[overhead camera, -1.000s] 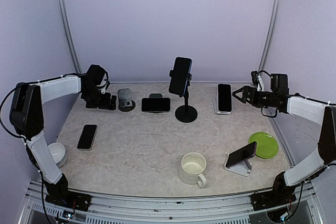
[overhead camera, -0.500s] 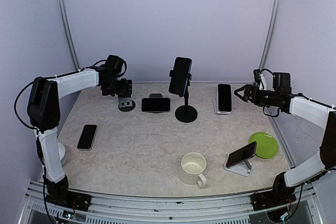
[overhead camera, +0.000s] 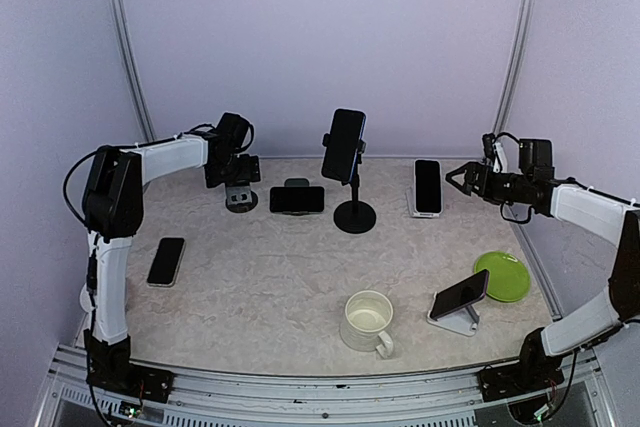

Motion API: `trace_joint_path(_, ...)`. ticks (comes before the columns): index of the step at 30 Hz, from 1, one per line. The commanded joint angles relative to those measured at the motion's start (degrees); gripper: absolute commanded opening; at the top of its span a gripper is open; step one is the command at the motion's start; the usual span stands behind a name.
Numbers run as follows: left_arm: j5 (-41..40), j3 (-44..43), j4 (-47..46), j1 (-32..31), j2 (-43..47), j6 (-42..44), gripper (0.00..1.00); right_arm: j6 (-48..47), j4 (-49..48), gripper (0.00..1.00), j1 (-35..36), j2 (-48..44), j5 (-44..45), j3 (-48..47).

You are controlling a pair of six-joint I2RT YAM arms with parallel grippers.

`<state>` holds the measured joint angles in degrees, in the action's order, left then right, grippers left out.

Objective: Remove the phone from the phone stand

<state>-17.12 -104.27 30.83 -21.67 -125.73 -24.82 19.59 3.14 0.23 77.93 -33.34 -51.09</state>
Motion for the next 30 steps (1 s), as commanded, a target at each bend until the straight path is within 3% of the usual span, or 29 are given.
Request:
trace_joint_path(1,-0.5,-3.3,2.5,0.1,-3.5,-2.4,0.99,0.2,-0.6,1.00,-1.0,1.0,0.1,-1.3)
trace_joint_path(6,-1.5,-4.8,4.0,0.1,-5.9,-3.1,0.96,0.4,-1.0,1.00,-1.1,1.8,-0.4,-1.6)
trace_joint_path(19,-1.8,-3.2,4.5,3.7,-2.6,-0.2,0.67,-0.3,-0.5,1.00,-1.3,3.6,-0.9,-3.4)
trace_joint_path(26,2.9,-2.1,4.2,9.3,1.8,9.4,0.55,0.0,-1.4,1.00,-1.3,3.8,-1.7,-3.2)
trace_joint_path(30,7.0,1.3,3.6,13.9,5.2,14.9,0.53,0.4,-1.9,1.00,-1.3,3.7,-2.1,-2.8)
